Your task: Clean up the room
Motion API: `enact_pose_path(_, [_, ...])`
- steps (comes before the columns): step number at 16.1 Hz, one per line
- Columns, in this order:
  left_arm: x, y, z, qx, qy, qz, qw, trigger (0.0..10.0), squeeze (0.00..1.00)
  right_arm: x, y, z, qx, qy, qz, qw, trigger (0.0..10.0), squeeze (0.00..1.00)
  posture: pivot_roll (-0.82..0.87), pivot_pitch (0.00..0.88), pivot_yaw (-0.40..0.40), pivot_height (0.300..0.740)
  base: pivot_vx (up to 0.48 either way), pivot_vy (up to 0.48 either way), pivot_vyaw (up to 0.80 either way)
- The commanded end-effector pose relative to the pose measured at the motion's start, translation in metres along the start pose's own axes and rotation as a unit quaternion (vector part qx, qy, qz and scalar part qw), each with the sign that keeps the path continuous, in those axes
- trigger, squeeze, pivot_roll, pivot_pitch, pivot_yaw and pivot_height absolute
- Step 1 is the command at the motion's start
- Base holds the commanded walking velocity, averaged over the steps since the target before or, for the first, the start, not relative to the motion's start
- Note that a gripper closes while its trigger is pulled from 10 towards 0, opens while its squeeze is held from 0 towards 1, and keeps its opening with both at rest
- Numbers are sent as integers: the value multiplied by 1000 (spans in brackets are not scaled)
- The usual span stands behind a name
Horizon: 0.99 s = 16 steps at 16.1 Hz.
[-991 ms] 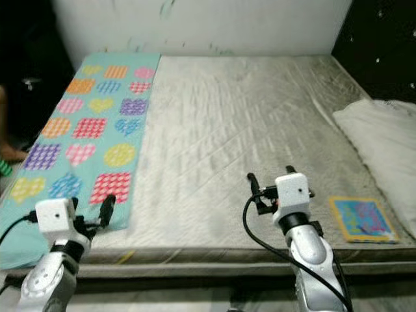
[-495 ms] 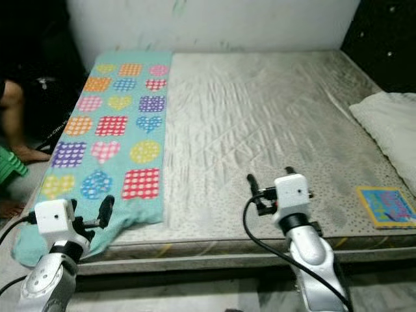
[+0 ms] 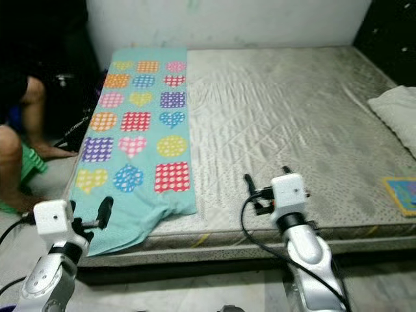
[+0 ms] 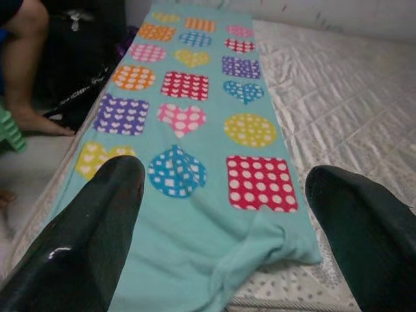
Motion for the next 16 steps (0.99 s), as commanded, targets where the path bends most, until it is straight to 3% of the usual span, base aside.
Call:
enact_pose_path(1, [-8,-2,0,-5,10,17,1000,10000,0,-5,1,4,9,2,8,1000,10000,0,-167,104,-3,740,0,480,0])
enact_pose_path(4, [-7,-2,2,2,10,12,1000,10000,0,-5,2,4,10,0,11,1000,10000,0,-167,105,-3,740,0,425,0])
enact_pose_path(16, [0,-3,5,10,4,-20,1000,10000,0,-8,3,6,15,6,17,1000,10000,0,-171,110,-5,740,0,0,0])
Point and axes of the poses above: a point about 5 cm out from each wrist's last joint towards the gripper, its own y axis pointing out of the wrist towards the gripper, its own z axis along the axis of the wrist's last joint, x = y × z, the point moved 1 cm from there along y, pointing out of the wrist towards the gripper, and after that the axes turned 15 degrees about -y, right-handed, at the moved point
